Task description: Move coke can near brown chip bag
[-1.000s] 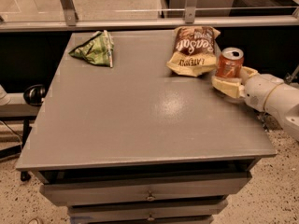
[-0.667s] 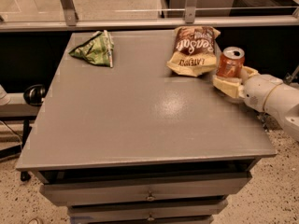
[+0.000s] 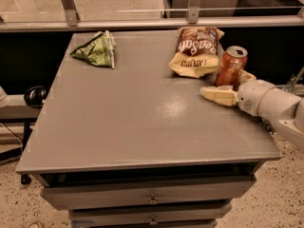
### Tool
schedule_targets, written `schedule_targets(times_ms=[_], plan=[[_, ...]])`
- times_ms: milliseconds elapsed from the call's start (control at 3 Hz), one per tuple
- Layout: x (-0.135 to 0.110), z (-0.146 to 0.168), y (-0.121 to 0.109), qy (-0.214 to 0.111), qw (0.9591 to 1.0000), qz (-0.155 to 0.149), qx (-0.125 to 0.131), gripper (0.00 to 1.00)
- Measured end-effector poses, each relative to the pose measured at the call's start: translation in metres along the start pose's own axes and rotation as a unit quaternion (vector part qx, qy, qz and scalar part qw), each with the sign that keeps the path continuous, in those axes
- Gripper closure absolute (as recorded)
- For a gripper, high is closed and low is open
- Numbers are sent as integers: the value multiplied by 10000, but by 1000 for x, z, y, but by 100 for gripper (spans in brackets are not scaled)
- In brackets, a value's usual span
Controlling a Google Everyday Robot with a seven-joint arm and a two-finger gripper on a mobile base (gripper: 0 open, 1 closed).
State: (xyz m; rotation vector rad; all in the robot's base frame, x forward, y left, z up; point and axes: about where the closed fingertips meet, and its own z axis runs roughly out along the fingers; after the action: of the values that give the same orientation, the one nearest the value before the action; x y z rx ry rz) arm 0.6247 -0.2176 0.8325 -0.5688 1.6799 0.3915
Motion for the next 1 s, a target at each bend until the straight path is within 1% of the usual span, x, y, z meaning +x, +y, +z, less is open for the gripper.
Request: schedule_targets(times_ms=[333, 667, 1000], plan=[[-3, -1, 15, 56, 9997, 110, -202, 0], [-26, -20, 24, 31, 9991, -121, -401, 0], [-62, -56, 45, -105, 9965, -482, -678, 0]])
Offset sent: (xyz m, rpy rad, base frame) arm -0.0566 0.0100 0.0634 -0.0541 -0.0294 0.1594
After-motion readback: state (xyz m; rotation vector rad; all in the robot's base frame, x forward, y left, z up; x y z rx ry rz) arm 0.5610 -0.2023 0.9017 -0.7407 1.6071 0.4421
